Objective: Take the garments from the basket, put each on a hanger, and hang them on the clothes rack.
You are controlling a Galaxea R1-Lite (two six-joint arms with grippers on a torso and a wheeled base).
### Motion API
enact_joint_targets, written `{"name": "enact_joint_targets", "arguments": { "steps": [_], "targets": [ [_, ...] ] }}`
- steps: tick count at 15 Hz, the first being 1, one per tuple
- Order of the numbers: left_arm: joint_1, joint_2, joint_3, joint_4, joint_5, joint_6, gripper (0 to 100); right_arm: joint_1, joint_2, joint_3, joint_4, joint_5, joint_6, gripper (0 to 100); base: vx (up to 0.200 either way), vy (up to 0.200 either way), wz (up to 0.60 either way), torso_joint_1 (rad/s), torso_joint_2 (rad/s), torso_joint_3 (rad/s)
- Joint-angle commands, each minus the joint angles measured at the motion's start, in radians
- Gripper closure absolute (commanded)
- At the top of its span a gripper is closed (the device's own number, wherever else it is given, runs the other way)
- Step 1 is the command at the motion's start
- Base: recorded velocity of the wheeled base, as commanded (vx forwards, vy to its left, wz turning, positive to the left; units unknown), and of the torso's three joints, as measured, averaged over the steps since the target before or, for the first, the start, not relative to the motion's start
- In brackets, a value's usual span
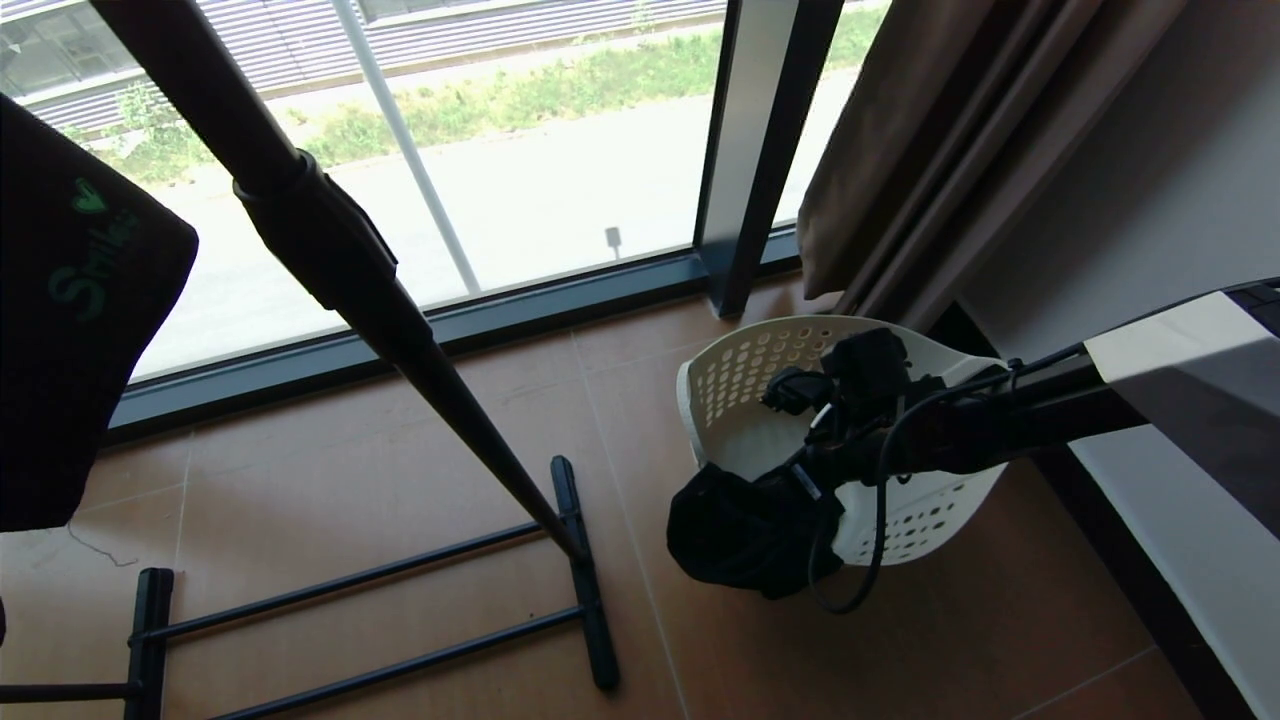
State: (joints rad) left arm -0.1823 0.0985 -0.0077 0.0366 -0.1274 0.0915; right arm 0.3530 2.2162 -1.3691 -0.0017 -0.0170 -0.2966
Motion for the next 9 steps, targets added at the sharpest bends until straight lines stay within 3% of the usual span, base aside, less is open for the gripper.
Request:
{"name": "enact_joint_targets", "arguments": {
  "steps": [1,9],
  "targets": [
    [0.000,0.000,0.000,0.000,0.000,0.001,0,0.006,0.020,-0.010,-0.001,0.000,0.001,0,0.000,0.000,0.00,0.000,0.00,0.000],
    [0.000,0.000,0.000,0.000,0.000,0.001,0,0.006,0.060,-0.021,0.000,-0.001,0.001,0,0.000,0.000,0.00,0.000,0.00,0.000]
  ]
}}
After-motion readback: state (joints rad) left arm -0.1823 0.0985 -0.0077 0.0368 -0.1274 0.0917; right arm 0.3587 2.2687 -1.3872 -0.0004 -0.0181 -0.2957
